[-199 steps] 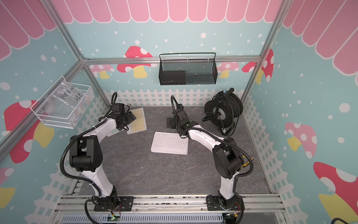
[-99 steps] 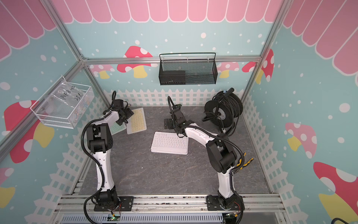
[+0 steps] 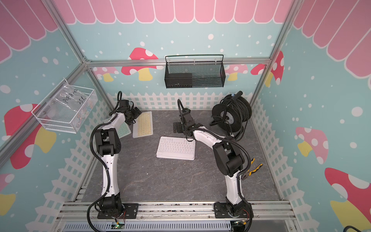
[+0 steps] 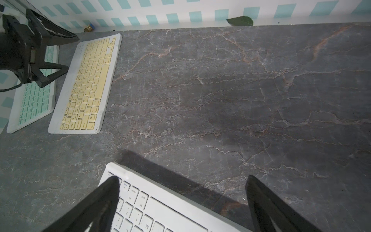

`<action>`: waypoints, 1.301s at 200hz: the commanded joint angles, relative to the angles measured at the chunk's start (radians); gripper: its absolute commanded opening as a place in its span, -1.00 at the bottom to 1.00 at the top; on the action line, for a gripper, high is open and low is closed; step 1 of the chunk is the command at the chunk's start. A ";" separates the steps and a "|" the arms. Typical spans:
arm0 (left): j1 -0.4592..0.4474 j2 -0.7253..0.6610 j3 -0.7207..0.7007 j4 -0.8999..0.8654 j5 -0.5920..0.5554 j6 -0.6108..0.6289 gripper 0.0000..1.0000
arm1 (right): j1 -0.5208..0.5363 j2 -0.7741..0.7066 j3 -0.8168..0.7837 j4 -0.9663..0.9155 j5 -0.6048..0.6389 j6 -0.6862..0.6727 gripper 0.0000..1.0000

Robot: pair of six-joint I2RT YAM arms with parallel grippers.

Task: Stack the numeric keypads
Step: Adjust the numeric keypad at the center of the board.

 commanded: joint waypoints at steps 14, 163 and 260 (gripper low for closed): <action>-0.106 0.088 0.092 -0.066 0.183 0.003 0.99 | -0.023 -0.023 -0.054 0.021 -0.036 0.023 0.99; -0.233 -0.577 -0.673 0.293 -0.065 0.018 0.99 | -0.086 0.207 0.184 -0.017 0.001 -0.234 0.99; -0.309 -0.569 -0.895 0.289 -0.119 -0.102 0.99 | -0.179 0.598 0.709 -0.151 -0.216 -0.307 0.99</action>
